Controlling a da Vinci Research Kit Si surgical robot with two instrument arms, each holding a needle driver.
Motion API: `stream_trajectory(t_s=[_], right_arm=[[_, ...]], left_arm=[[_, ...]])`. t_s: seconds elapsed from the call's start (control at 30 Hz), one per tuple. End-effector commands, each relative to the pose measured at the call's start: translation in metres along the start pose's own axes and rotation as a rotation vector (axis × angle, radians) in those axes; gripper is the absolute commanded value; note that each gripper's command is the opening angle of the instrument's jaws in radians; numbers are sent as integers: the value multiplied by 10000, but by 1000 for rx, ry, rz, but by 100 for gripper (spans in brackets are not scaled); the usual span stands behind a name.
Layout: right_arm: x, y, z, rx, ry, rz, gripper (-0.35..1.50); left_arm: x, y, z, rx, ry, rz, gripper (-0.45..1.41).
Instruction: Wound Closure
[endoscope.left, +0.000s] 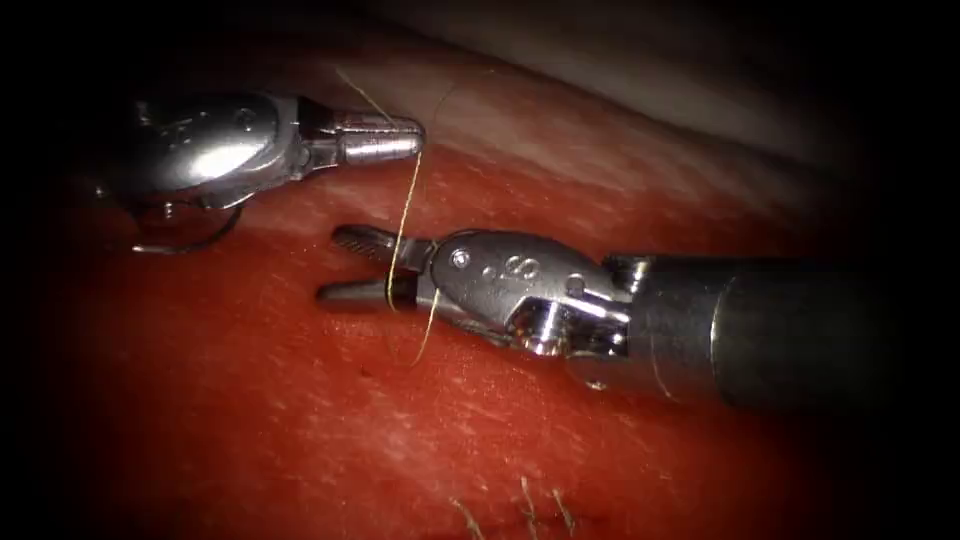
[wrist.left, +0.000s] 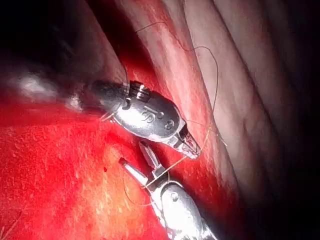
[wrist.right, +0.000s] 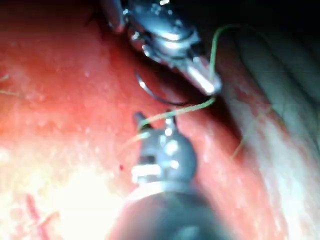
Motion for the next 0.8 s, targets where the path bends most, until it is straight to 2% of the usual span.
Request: stream_trajectory(t_s=[0.03,0.13,0.17,0.3,0.37,0.4,0.5,0.6,0.8], right_arm=[[2,2,9,10,13,-4,49],[2,2,9,15,34,-7,47],[2,2,9,28,91,24,47],[2,4,9,51,155,58,47],[2,5,8,52,213,96,47],[2,5,8,52,213,96,47],[1,13,-2,-4,275,121,47],[1,16,-5,-27,297,131,47],[-1,28,-15,-148,358,148,47]], left_arm=[[-10,0,6,-7,2,0,-35],[-23,-5,8,-11,0,-1,-35],[-38,-9,12,-17,-3,-4,-35],[-53,-13,12,-25,-7,-8,-35],[-69,-15,7,-30,-12,-11,-35],[-69,-15,7,-30,-12,-11,-35],[-77,-13,-4,-21,-18,-9,-35],[-78,-11,-8,-19,-19,-8,-35],[-80,2,-18,-12,-23,-11,-35]])
